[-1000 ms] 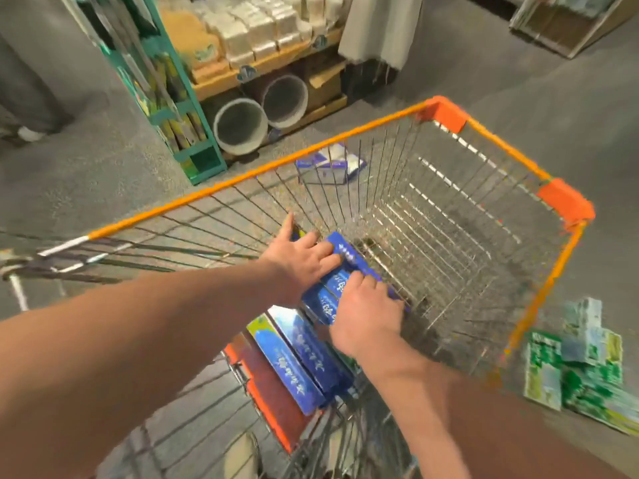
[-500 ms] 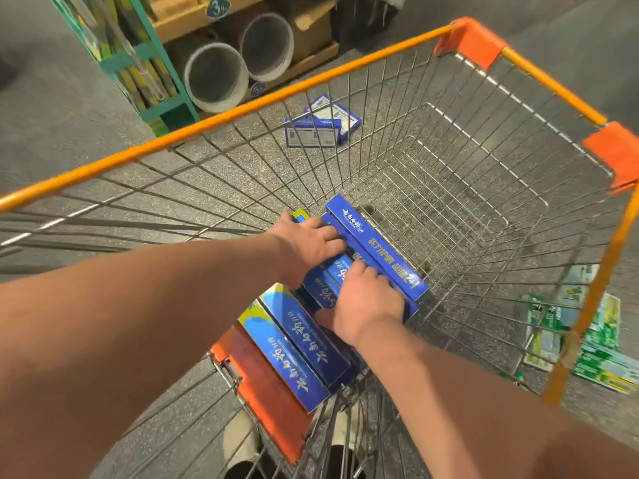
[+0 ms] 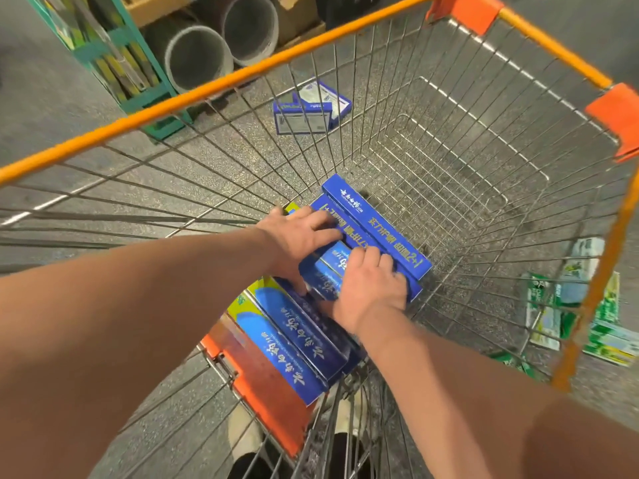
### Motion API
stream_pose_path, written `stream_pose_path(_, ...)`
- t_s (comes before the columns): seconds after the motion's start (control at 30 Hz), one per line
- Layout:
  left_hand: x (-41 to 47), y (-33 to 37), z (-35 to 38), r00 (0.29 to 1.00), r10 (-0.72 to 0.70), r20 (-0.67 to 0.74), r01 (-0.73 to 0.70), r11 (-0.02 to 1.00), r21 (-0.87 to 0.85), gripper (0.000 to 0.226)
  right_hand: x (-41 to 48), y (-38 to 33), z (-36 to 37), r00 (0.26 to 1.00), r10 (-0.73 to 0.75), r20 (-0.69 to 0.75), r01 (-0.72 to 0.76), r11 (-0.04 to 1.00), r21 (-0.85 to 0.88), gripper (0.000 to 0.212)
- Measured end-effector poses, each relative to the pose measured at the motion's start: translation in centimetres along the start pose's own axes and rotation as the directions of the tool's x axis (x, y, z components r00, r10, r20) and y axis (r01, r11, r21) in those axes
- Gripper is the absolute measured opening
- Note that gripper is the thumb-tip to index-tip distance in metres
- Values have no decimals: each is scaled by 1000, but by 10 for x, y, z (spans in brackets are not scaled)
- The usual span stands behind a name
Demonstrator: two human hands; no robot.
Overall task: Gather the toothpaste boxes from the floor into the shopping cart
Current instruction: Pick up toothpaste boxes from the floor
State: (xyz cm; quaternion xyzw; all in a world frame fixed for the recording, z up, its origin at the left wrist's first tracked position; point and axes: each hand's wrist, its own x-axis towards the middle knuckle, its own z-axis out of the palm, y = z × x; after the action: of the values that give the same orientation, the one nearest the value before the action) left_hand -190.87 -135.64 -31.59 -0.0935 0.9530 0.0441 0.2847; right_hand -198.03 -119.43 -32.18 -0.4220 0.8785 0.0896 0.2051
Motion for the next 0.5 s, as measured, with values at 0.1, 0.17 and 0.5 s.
stream_pose_path(0.1,1,-4,8,1000,21,-9,-21,999,-30,121,-2,0,0,1000,6,20,-7,1000,22,112)
stream_pose_path(0.17,0,-6,14,999,20,-36,-22,998,-51,113,-4,-2,0,1000,-6,14,5,999,52,105)
stream_pose_path(0.5,-37,7,-25,1000,4,0,-4,1000,-30,88,-21,0,-35,993,-65,97,58,995,77,73)
